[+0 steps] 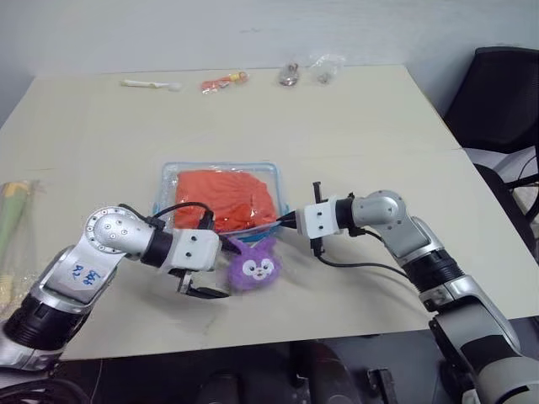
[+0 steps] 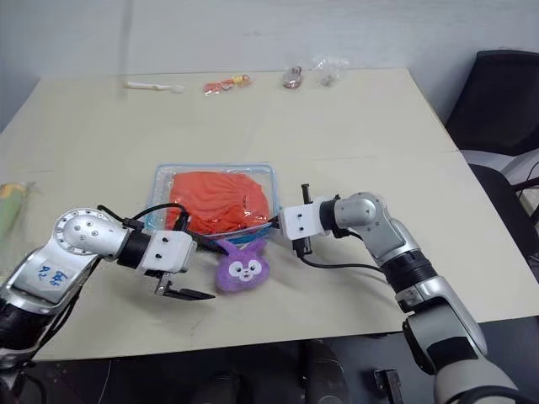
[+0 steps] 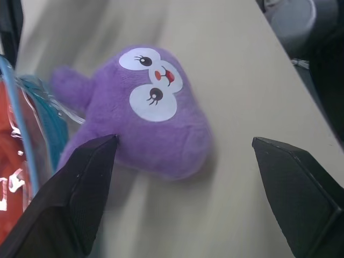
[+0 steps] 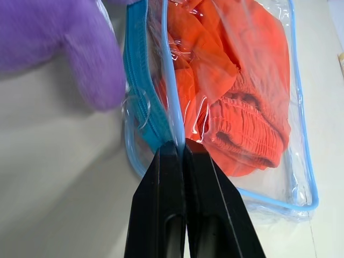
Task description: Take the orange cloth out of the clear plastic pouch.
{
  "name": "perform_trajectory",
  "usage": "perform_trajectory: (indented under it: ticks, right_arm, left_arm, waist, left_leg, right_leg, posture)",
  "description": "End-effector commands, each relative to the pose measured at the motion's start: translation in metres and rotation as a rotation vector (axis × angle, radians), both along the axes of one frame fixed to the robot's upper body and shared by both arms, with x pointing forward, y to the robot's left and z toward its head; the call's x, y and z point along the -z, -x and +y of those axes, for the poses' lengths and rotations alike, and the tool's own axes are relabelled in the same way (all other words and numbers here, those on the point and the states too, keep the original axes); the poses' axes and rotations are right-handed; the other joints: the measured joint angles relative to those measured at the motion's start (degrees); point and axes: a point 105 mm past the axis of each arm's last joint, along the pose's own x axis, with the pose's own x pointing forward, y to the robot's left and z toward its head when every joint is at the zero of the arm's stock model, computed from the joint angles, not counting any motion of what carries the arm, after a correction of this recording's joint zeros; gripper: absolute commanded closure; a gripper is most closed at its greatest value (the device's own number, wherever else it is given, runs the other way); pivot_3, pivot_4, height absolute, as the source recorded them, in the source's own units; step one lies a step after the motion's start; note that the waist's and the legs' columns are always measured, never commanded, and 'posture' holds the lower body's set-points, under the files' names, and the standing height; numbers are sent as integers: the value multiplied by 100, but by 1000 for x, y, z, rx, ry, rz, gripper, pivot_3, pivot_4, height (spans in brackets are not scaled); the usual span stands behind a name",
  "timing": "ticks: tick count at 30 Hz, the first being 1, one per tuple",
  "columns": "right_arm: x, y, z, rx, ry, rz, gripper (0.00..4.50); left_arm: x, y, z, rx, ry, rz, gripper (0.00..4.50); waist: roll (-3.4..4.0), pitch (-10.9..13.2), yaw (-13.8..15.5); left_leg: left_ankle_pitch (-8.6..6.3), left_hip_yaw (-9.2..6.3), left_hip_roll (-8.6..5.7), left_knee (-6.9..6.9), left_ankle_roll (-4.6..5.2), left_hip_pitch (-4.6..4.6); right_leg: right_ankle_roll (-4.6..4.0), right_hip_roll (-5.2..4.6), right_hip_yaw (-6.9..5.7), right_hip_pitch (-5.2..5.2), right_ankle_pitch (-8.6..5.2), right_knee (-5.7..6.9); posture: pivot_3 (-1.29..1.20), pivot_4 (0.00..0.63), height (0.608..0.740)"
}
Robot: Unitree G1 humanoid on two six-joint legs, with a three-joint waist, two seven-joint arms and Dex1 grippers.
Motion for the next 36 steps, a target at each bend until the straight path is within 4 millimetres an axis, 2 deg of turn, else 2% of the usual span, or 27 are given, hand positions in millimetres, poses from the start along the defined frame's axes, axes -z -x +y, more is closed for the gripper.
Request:
perform_trajectory:
  ticks: [1, 7, 11, 22, 25, 30, 36]
  right_arm:
    - [-11, 2, -2, 6, -34, -23, 4473]
    - [-12, 3, 1, 12, -43, -21, 4473]
    - [-14, 3, 2, 13, -49, -22, 4473]
    - [-15, 3, 0, 10, -49, -15, 4500]
    - [-13, 4, -4, 13, -45, -12, 4500]
    - [-13, 5, -10, 18, -48, -10, 4500]
    - [-14, 7, -18, 22, -44, -14, 4500]
  left_arm:
    - [-2, -9, -10, -50, 58, -15, 253]
    - [11, -5, -14, -58, 45, -14, 253]
    - [11, -2, -17, -51, 76, -8, 253]
    - [1, 5, -13, -64, 144, 21, 3540]
    - [-2, 8, -8, -122, 161, 51, 4304]
    - [-15, 16, 13, -234, 188, 71, 4304]
    - [-28, 26, 51, -415, 194, 63, 4304]
  waist:
    - [0, 0, -9]
    - [0, 0, -31]
    - [0, 0, -13]
    - [0, 0, -20]
    - [0, 0, -26]
    - [0, 0, -25]
    - [1, 1, -16]
  left_leg:
    - [0, -1, 0, -1, 0, 0]
    - [0, -1, 1, 0, 0, 2]
    - [0, -2, 0, 3, 0, 1]
    - [0, -2, 1, 4, 0, 1]
    - [0, -2, 1, 4, 0, 2]
    - [0, -4, 2, 4, 0, 1]
    - [0, -4, 3, 1, 0, 2]
  right_leg:
    - [0, 0, 0, 0, 0, 1]
    - [0, 0, 1, -2, 0, 4]
    - [0, -2, 2, -2, 0, 6]
    - [0, -3, 2, -2, 0, 7]
    - [0, -4, 2, -1, 0, 7]
    - [-3, -4, 2, -4, -2, 9]
    - [-6, -7, 3, -5, -4, 10]
  posture:
    - [0, 150, 740]
    - [0, 150, 740]
    - [0, 150, 740]
    - [0, 150, 740]
    - [0, 150, 740]
    - [0, 150, 740]
    - [0, 150, 740]
